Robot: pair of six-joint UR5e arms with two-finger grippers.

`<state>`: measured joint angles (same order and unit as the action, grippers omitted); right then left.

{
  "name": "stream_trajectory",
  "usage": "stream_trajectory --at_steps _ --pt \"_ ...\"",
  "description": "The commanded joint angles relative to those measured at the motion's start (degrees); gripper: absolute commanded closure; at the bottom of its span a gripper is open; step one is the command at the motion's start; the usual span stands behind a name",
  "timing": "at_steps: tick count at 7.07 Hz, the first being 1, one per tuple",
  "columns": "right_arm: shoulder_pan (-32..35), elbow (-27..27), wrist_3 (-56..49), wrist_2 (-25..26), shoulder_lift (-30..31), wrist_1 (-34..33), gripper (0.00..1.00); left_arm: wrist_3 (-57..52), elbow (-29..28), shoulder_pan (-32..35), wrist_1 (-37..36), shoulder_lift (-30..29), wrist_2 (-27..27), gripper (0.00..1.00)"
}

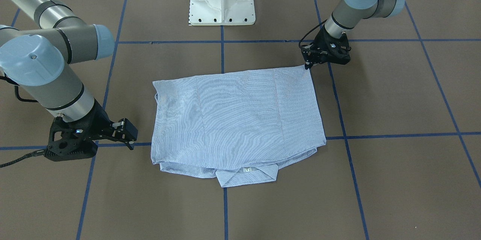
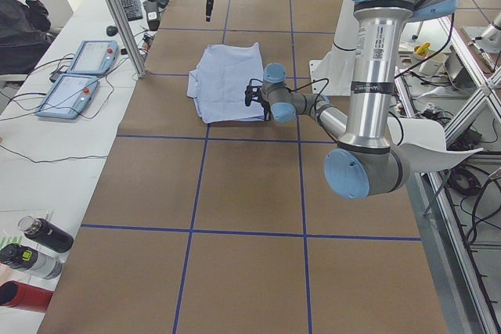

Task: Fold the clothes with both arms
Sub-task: 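Drag the shirt edge away from the robot with the left gripper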

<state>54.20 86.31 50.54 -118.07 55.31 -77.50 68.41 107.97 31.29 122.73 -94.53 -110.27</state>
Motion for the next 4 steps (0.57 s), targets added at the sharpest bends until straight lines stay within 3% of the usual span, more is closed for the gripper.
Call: stream_trajectory --at_steps 1,2,4 --pt "-0.24 0.0 0.0 0.21 0.06 0.07 0.0 -8.25 -3.44 6.82 -2.83 -1.26 0.23 1.0" --pt "-0.32 0.0 0.0 0.21 -0.03 0.07 0.0 -13.51 -9.12 11.21 -2.84 -5.54 2.41 1.0" --pt "-0.33 0.0 0.0 0.3 -0.03 -0.02 0.0 -17.69 -25.97 17.9 -2.93 -19.74 5.24 1.0"
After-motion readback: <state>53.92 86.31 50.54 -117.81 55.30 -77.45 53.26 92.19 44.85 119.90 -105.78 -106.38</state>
